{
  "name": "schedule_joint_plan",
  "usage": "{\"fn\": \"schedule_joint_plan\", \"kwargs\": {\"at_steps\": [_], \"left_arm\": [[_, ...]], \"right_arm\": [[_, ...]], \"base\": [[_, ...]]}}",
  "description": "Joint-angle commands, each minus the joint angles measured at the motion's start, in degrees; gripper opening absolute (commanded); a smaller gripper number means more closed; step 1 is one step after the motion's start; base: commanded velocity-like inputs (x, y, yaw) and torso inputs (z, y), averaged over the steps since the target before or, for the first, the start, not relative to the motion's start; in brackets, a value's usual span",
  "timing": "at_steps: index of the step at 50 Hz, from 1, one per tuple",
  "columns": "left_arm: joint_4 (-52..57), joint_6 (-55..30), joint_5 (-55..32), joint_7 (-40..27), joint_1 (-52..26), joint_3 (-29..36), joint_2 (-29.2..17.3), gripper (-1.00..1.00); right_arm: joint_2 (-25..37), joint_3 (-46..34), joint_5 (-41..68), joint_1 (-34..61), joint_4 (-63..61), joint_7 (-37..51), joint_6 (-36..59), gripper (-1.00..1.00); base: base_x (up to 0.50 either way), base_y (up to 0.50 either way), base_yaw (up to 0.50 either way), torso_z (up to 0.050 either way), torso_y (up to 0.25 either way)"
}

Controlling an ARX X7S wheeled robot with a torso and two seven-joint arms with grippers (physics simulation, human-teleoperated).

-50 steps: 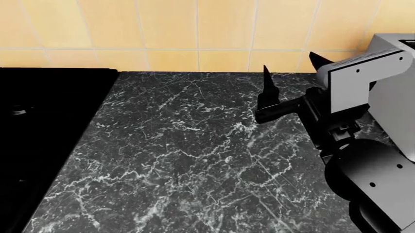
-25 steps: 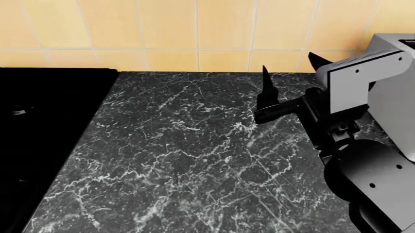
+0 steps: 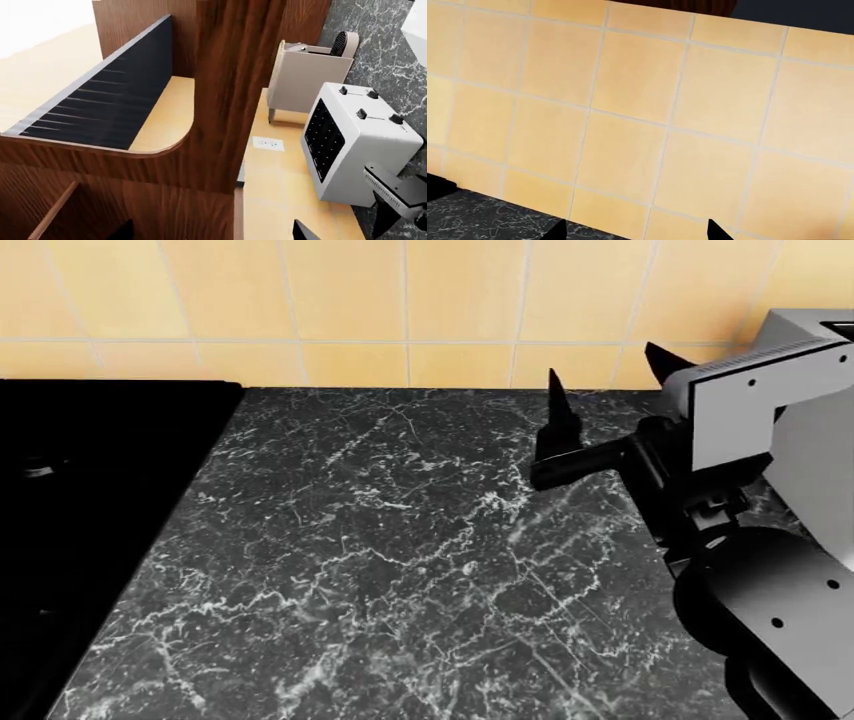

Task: Pick the banana, radish from the counter and place them in the cabinet. Then close the cabinet.

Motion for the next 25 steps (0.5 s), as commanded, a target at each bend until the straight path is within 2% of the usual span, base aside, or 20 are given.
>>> {"fn": "schedule_joint_plan", "kwargs": {"at_steps": [1,16,25], "left_arm": [[7.3,-6.0,-7.3,0.1,4.4,4.6,-5.3,1.00],[14.5,-6.2,-16.3,0.0,11.1,9.9,-13.4,1.00],[16.1,-8.1,-16.2,-0.9,14.0,17.0,-18.7,1.00]], "right_arm": [[-0.2,1.1,0.3,-1.2,-0.3,0.4,-0.2,1.00],[0.2,1.8,0.7,-1.0,-0.5,1.1,0.4,1.00],[0.4,2.2,0.9,-1.2,-0.6,1.6,0.5,1.00]], "base": [[0.00,0.00,0.00,0.000,0.000],[0.00,0.00,0.00,0.000,-0.003],[0.00,0.00,0.00,0.000,-0.001]]}}
